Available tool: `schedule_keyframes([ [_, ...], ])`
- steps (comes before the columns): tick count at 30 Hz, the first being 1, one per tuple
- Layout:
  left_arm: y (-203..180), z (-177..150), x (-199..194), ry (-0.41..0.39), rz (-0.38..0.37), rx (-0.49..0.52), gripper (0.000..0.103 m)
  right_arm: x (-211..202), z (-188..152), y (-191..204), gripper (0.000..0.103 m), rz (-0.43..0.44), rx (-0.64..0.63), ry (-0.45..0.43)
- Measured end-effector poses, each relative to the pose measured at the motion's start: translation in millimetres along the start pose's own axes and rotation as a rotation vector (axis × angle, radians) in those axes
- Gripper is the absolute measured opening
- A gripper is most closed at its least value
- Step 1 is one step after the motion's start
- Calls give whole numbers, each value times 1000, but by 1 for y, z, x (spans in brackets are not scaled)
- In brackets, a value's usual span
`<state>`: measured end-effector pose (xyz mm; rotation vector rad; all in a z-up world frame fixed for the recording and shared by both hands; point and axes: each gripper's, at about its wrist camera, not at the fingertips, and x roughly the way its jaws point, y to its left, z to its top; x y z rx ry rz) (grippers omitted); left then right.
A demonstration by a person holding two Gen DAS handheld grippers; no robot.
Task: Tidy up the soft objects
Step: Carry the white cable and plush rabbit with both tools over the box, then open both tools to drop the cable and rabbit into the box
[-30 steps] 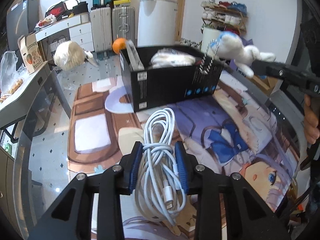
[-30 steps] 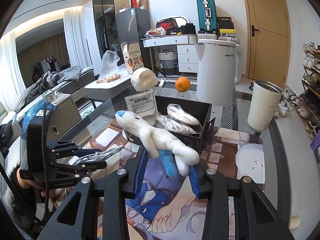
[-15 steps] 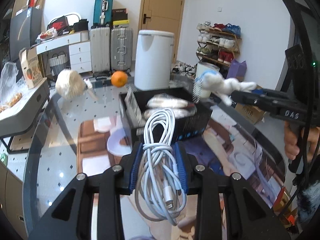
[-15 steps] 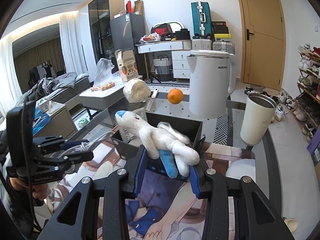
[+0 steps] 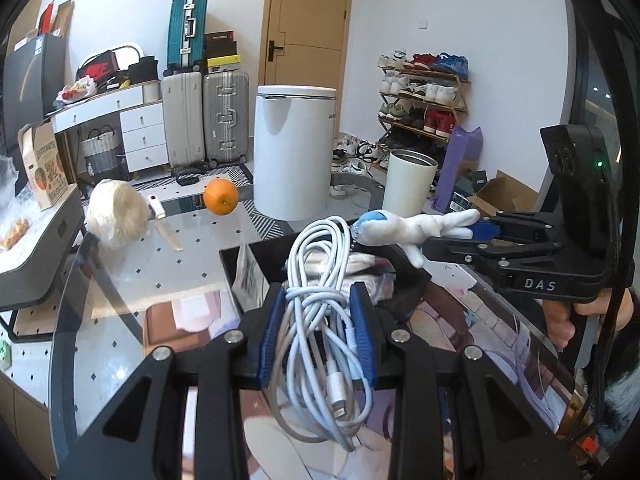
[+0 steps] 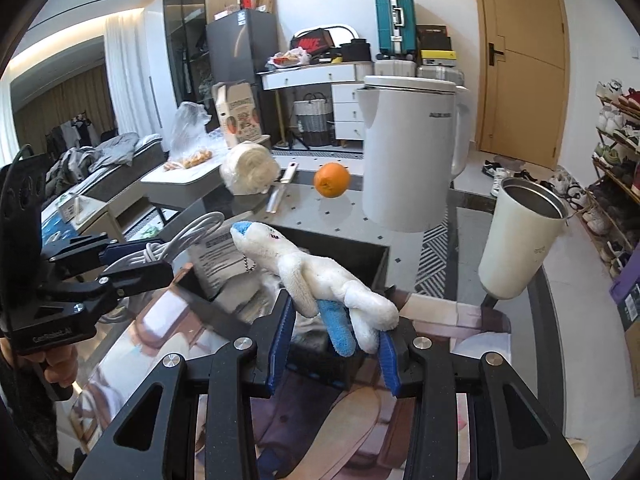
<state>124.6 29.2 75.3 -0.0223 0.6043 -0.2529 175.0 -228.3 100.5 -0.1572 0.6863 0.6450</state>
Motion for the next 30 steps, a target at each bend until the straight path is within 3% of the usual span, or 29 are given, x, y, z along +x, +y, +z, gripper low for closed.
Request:
schedule_keyframes([
  [10, 3, 14, 37, 29, -13, 21, 32, 7, 4, -15, 38, -12, 27, 3],
  [18, 10, 18, 63, 46, 31, -15, 32, 10, 4, -18, 38, -10, 33, 9],
  [30, 15, 13, 84, 88, 66, 15, 34, 27, 7, -7, 38, -6, -6, 41],
])
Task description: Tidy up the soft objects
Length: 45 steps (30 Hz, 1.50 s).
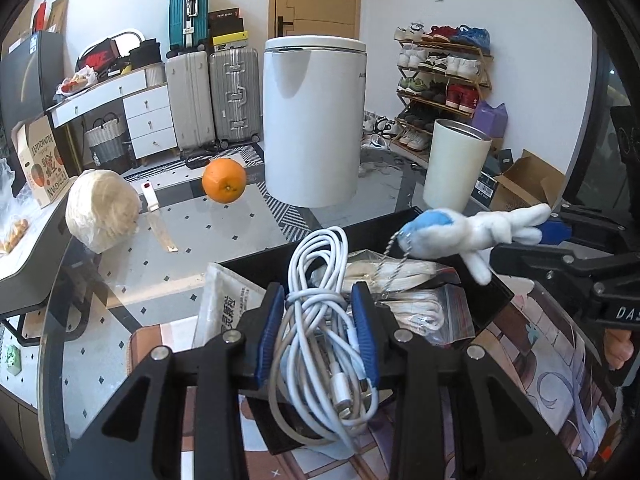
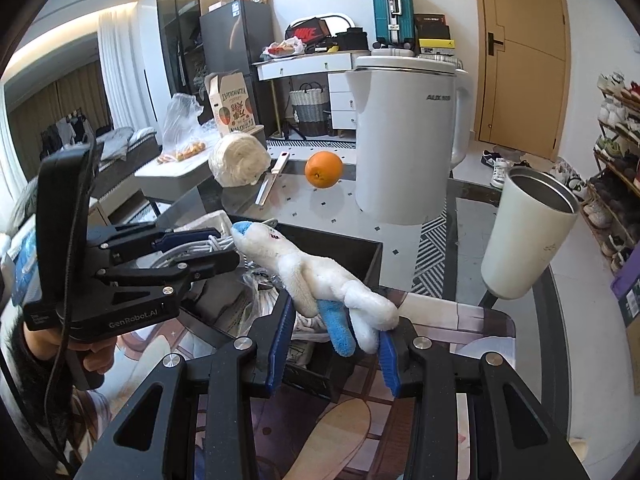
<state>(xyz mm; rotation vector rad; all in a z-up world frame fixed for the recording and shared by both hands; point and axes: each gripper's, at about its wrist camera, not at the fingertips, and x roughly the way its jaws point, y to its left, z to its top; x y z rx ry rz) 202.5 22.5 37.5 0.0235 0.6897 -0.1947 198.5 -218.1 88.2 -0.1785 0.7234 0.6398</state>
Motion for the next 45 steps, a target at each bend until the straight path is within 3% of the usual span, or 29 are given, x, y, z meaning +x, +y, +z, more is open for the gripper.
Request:
schedule_keyframes([
  [10, 3, -6, -8, -2, 18, -21, 36, 25, 6, 22, 38, -7, -76, 41],
  [14, 5, -6, -9, 4, 20, -38, 48, 44, 7, 27, 38, -15, -90, 84],
  [18, 6, -7, -14, -5, 16, -43, 51, 52, 6, 27, 40, -27, -89, 99],
  [21, 6, -8, -16, -11, 14, -51, 52, 52, 6, 28, 51, -10, -92, 101],
  [23, 6, -9, -17, -15, 16, -55, 57, 44, 5, 29, 68, 4, -101, 81],
  [25, 5, -11, -22, -25, 18, -55, 75, 33, 3, 31, 84, -2, -107, 52],
  [27, 3, -13, -29, -50, 25, -53, 96, 21, 1, 31, 86, -13, -107, 19],
  [28, 2, -14, -35, -73, 30, -54, 98, 17, -1, 30, 86, -7, -104, 13],
  [31, 2, -18, -53, -141, 45, -68, 101, 4, -7, 29, 93, -10, -90, -21],
  [35, 5, -28, -65, -163, 55, -94, 103, -14, -18, 28, 102, 4, -58, -82],
  [45, 2, -56, -83, -223, 107, -129, 103, -32, -44, 38, 102, -5, -31, -166],
])
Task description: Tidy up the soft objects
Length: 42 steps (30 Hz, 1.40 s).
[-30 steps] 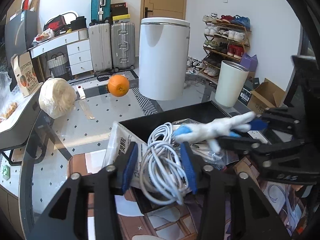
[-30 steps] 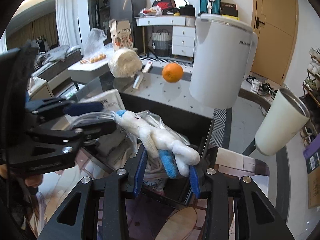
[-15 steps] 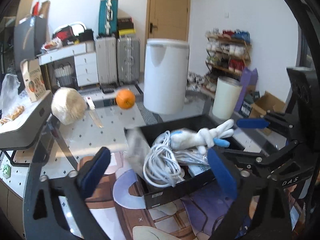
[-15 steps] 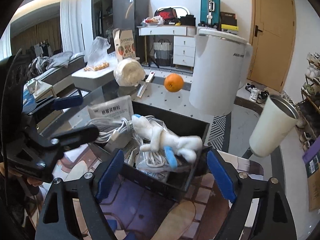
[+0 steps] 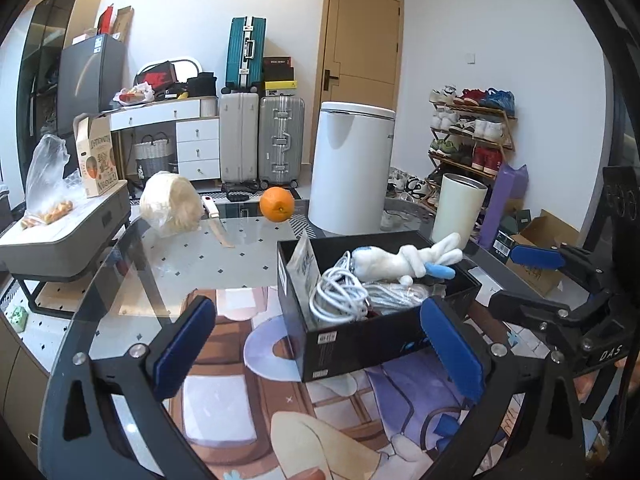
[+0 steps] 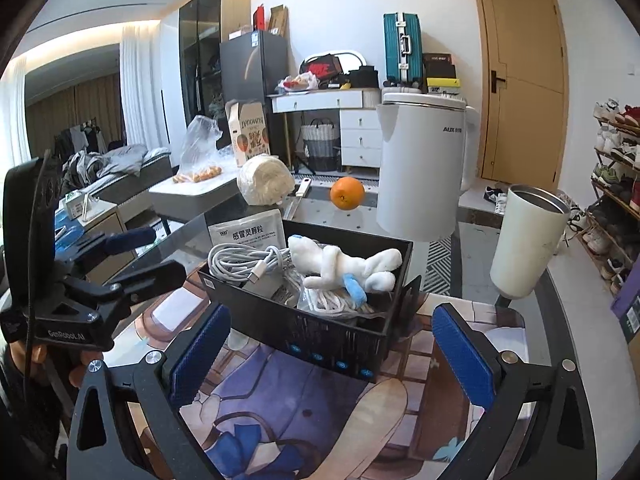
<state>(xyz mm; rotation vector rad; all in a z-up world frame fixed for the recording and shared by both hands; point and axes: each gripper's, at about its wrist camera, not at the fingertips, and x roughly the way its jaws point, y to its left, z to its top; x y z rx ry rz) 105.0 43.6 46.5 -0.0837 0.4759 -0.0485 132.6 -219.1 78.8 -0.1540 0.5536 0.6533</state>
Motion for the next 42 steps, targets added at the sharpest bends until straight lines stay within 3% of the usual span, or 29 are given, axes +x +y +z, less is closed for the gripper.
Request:
schedule_keyframes([
  [18, 0, -27, -6, -38, 92, -32, 103, -8, -24, 3, 102, -10, 19, -101],
  [42, -6, -28, -9, -47, 80, -9, 103, -10, -29, 3, 102, -58, 11, -122],
])
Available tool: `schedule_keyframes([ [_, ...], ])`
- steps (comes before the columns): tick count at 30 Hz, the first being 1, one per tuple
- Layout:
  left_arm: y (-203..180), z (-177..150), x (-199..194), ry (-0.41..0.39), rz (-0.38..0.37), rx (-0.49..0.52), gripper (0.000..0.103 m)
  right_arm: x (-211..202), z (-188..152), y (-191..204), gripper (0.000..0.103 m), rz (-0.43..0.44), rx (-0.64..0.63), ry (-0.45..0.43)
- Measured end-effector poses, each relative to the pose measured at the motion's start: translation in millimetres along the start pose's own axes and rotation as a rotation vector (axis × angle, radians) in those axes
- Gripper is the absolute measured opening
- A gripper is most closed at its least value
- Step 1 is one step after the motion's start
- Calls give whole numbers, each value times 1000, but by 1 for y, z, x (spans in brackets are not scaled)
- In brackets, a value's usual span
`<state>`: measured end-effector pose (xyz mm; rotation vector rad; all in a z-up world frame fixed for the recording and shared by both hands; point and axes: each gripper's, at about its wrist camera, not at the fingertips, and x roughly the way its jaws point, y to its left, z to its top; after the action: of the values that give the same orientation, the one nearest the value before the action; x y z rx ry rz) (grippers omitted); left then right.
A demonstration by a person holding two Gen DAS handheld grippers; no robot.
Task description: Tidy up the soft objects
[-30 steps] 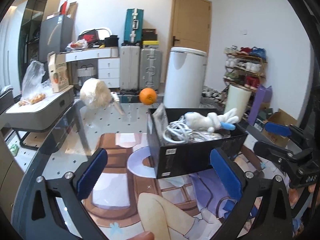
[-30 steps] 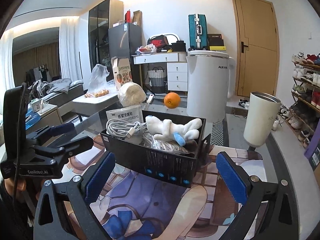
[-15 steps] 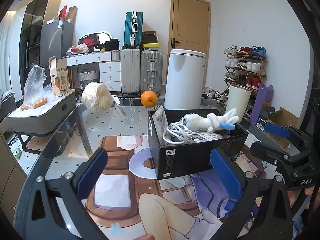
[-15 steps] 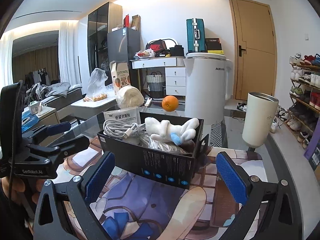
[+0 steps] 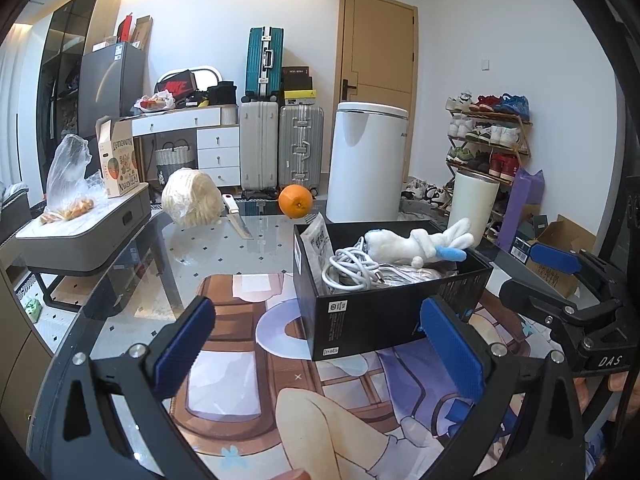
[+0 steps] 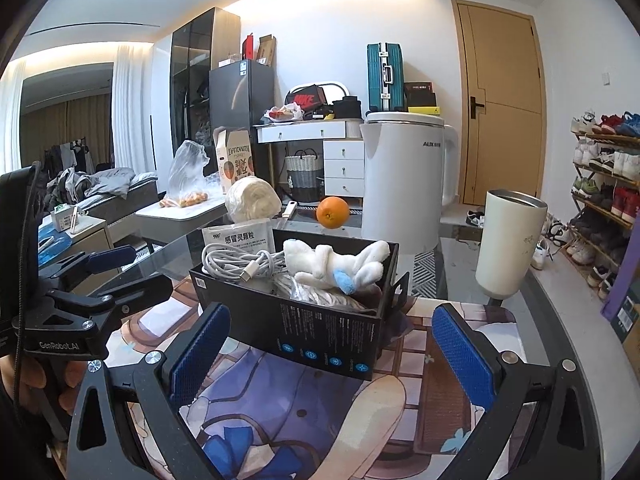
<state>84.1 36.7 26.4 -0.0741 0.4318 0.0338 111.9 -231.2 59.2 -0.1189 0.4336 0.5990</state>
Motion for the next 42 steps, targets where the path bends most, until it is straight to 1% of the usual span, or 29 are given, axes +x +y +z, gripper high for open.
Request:
schedule_keyframes([
  [15, 0, 1, 2, 11, -5, 4, 103, 2, 0, 0, 103, -4, 1, 2],
  [42, 0, 1, 2, 3, -4, 5, 103, 2, 0, 0, 103, -4, 1, 2],
])
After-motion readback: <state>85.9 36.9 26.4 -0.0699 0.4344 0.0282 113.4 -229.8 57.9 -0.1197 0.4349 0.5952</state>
